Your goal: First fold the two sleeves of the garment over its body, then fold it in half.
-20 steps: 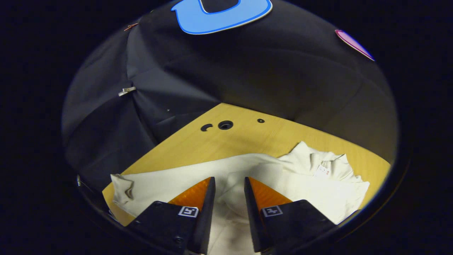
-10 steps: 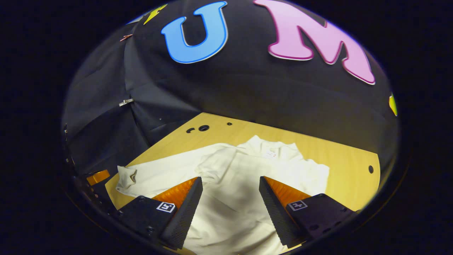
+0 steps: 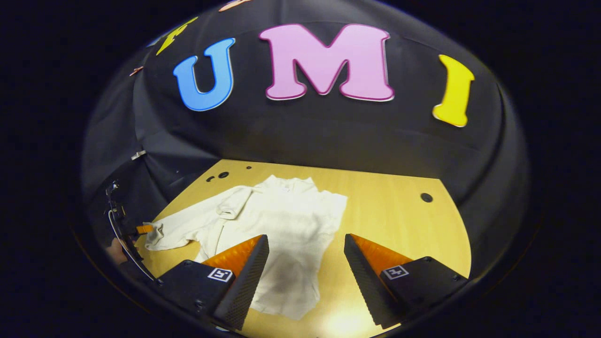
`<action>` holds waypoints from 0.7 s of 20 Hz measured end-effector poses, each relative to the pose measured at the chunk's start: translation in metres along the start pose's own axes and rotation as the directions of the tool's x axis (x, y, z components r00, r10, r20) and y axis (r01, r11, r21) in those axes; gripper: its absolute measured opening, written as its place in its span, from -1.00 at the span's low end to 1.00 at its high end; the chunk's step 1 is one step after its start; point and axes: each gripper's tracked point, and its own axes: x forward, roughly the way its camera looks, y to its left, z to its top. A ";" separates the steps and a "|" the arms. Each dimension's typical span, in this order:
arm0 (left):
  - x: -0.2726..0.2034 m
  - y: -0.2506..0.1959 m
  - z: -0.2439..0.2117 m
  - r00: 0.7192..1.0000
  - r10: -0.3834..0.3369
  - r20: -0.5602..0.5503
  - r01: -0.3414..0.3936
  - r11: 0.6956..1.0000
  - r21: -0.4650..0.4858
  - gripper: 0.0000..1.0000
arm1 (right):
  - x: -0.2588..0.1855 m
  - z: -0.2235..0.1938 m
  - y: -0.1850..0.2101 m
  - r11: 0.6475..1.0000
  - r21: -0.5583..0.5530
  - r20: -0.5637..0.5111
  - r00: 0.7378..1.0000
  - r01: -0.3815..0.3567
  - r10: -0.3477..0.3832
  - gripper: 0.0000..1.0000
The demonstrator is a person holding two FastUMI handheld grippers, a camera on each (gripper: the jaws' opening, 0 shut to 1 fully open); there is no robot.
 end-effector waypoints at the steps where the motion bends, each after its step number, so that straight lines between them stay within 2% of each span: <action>1: 0.005 0.000 -0.003 1.000 0.005 -0.016 -0.005 1.000 -0.001 0.94 | -0.014 -0.004 -0.011 0.999 0.035 -0.001 1.000 0.027 -0.027 0.97; 4: 0.014 0.000 -0.006 0.999 0.021 -0.025 -0.020 1.000 0.022 0.96 | -0.047 -0.015 -0.037 0.987 0.127 0.002 0.995 0.098 -0.099 0.96; 7: 0.016 -0.005 -0.010 0.999 0.030 -0.041 -0.028 0.998 0.052 0.92 | -0.072 -0.028 -0.058 0.979 0.143 0.002 0.989 0.147 -0.149 0.96; 8: 0.015 -0.006 -0.009 0.999 0.033 -0.043 -0.031 0.998 0.048 0.73 | -0.076 -0.034 -0.062 0.977 0.144 -0.002 0.988 0.156 -0.157 0.96; 9: 0.015 -0.008 -0.009 0.998 0.027 -0.051 -0.025 0.999 0.049 0.84 | -0.079 -0.039 -0.066 0.975 0.148 -0.007 0.986 0.164 -0.165 0.96; 10: 0.016 -0.013 -0.009 0.999 0.016 -0.051 -0.013 0.998 0.056 0.63 | -0.081 -0.042 -0.068 0.973 0.156 -0.010 0.986 0.168 -0.168 0.96; 11: 0.016 -0.016 -0.010 0.998 0.006 -0.056 -0.002 0.998 0.068 0.53 | -0.083 -0.046 -0.070 0.971 0.167 -0.011 0.985 0.170 -0.171 0.96; 12: 0.017 -0.023 -0.010 0.998 -0.015 -0.059 0.020 0.997 0.076 0.19 | -0.084 -0.049 -0.070 0.969 0.177 -0.012 0.985 0.173 -0.173 0.96; 14: 0.016 -0.030 -0.010 0.998 -0.017 -0.064 0.024 0.995 0.100 -0.25 | -0.086 -0.056 -0.074 0.965 0.193 -0.014 0.984 0.177 -0.177 0.96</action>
